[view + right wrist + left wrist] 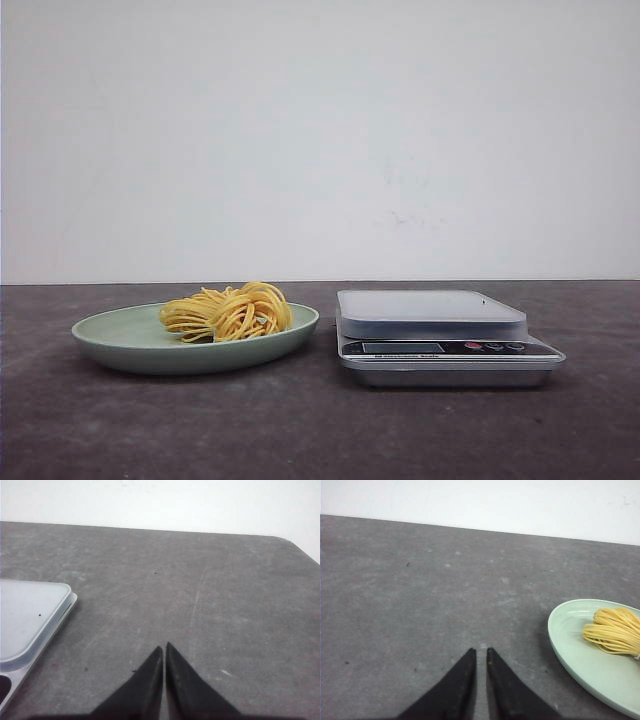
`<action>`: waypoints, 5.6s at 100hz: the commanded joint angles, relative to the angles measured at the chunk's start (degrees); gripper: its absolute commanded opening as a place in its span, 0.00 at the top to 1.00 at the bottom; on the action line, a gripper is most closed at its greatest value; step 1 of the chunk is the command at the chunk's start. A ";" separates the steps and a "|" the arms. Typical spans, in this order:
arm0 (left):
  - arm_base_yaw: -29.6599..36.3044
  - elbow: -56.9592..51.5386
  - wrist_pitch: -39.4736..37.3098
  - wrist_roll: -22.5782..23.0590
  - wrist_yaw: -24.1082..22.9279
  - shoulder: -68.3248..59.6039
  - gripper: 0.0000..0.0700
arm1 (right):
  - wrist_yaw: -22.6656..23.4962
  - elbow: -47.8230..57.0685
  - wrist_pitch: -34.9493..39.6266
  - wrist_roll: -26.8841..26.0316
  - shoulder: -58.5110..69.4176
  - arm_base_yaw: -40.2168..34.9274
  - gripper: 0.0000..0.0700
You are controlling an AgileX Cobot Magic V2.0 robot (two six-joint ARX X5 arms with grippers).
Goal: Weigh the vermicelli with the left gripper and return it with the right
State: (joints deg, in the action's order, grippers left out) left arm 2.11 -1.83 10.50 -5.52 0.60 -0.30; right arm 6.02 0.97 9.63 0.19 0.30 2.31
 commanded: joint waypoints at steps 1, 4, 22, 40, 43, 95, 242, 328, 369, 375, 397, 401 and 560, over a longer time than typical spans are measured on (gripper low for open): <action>-0.13 1.03 0.24 0.31 0.50 0.11 1.00 | 0.20 -0.28 -0.63 -1.66 -0.07 -0.04 1.00; -0.13 1.03 0.24 0.31 0.48 0.11 1.00 | 0.22 -0.28 -0.70 -2.64 -0.07 -0.04 1.00; -0.13 1.03 0.17 0.00 0.48 0.11 1.00 | 0.26 -0.24 -0.70 -4.39 -0.07 -0.04 1.00; -0.13 1.01 0.02 -0.11 0.92 0.11 1.00 | 0.24 -0.22 -3.82 -7.61 -0.07 -0.04 1.00; -0.13 1.01 -0.28 -0.11 0.92 0.11 1.00 | 0.22 -0.22 -4.20 -8.72 -0.07 -0.04 1.00; -0.13 -23.93 1.03 -13.35 -1.18 -11.52 0.99 | 5.31 25.11 9.18 -25.73 7.61 -0.07 1.00; 28.17 -63.52 8.44 -21.24 0.22 -94.82 0.44 | 15.10 51.34 23.91 -12.31 29.33 -1.42 0.25; 32.04 -64.59 11.63 -21.27 -1.84 -102.29 1.00 | 14.99 51.34 25.62 -11.34 29.16 -2.34 0.25; 32.11 -67.28 14.51 -17.88 -4.55 -85.57 1.00 | 14.99 51.34 25.64 -11.37 29.16 -2.34 0.25; 32.46 -68.15 14.36 -17.88 -2.84 -82.55 1.00 | 14.99 51.34 25.64 -11.37 29.16 -2.34 0.25; 36.17 -73.37 12.02 -17.90 3.72 -79.52 1.00 | 14.99 51.34 25.59 -11.50 29.16 -2.34 0.25; 37.05 -73.90 10.49 -18.18 4.37 -80.00 0.99 | 14.99 51.34 25.59 -11.47 29.16 -2.34 0.25; 41.86 -78.73 -4.42 -25.73 7.21 -111.40 0.55 | 15.02 51.43 27.91 -10.38 29.16 -2.34 0.25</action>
State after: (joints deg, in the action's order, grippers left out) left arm 43.66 -78.89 6.61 -32.86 7.53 -110.37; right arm 20.97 51.33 38.00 -11.09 29.34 0.03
